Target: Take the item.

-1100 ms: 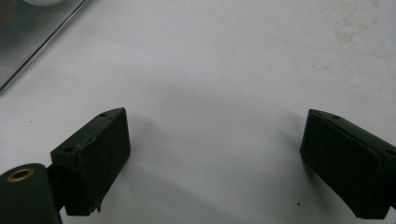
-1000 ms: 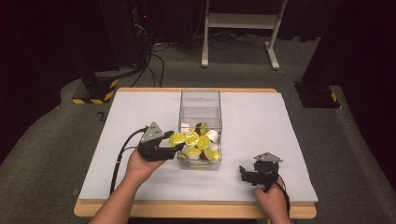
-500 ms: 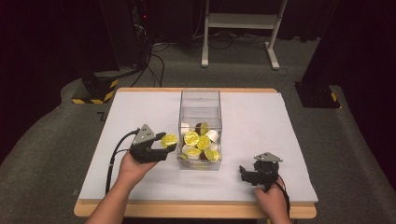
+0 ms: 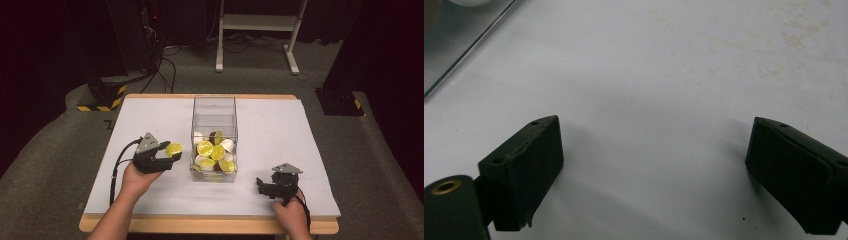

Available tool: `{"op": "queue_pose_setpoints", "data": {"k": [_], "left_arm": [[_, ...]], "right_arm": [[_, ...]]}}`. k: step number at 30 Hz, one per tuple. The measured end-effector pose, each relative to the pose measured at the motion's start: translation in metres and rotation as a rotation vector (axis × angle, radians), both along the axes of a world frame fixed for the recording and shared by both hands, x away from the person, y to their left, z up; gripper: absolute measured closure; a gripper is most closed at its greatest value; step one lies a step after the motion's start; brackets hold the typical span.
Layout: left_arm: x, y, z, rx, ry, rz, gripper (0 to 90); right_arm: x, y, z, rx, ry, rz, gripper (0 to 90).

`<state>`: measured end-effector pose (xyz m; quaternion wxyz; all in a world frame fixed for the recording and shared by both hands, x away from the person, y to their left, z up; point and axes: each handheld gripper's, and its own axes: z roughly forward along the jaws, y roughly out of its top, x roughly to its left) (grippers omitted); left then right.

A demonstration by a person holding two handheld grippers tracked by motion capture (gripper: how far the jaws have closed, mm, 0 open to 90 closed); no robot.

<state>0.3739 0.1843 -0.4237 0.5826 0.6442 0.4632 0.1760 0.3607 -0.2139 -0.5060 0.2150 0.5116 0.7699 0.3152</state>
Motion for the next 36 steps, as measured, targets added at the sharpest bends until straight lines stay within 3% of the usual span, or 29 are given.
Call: {"op": "queue_pose_setpoints", "data": {"k": [20, 36], "left_arm": [[0.02, 0.011, 0.009, 0.047, -0.015, 0.065, 37.9], [0.049, 0.011, 0.017, 0.074, -0.024, 0.094, 37.9]], "right_arm": [[0.0, 0.0, 0.0, -0.001, 0.001, 0.0, 8.3], [0.0, 0.0, 0.0, 0.0, 0.0, 0.0, 8.3]]}}
